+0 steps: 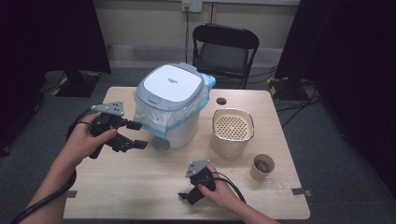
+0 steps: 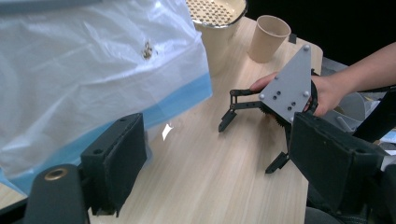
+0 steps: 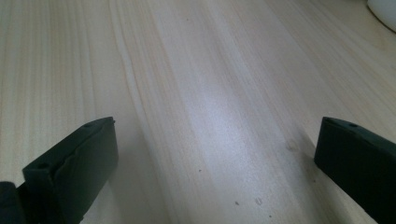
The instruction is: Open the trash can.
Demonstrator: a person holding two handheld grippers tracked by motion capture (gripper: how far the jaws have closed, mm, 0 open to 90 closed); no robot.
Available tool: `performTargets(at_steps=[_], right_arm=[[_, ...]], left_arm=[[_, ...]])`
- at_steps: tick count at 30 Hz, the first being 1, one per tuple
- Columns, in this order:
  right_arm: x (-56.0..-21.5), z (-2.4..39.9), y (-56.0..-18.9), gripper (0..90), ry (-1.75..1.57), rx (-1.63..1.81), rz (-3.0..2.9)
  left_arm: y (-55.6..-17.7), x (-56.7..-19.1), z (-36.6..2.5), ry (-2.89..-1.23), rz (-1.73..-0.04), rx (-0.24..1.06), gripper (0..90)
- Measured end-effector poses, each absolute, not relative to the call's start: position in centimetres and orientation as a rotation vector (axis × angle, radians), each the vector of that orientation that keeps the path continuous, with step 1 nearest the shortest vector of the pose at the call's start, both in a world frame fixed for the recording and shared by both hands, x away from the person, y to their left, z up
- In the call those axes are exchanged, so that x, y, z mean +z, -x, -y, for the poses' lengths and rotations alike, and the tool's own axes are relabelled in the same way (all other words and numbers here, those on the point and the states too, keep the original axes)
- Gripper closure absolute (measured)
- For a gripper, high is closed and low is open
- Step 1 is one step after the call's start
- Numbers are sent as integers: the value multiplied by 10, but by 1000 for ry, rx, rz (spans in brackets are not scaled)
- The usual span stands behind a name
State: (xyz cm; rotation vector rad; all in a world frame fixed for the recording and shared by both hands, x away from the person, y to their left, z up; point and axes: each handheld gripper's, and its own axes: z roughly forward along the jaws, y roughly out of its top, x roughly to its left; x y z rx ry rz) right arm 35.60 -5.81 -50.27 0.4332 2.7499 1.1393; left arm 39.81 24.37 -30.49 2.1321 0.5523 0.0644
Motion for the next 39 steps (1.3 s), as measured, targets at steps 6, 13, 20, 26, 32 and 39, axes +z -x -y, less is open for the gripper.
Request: performTargets(at_steps=[6,13,20,26,32,39], right_arm=[[-502,58,-356,0,-436,1135,-2753],[-502,58,-356,0,-436,1135,-2753],[-502,58,-356,0,-435,1135,-2753],[-502,58,-356,0,-433,1135,-2754],[-502,58,-356,0,-435,1134,-2755],[-502,58,-356,0,-438,1133,-2756]], left_arm=[[-403,-298,-243,-2127,-552,74,188],[-411,-286,-240,-2121,-544,99,187],[-420,-276,-235,-2118,-538,115,185],[-429,-268,-229,-2118,-525,123,184],[-439,-261,-221,-2127,-516,128,180],[-450,-256,-213,-2123,-501,135,181]])
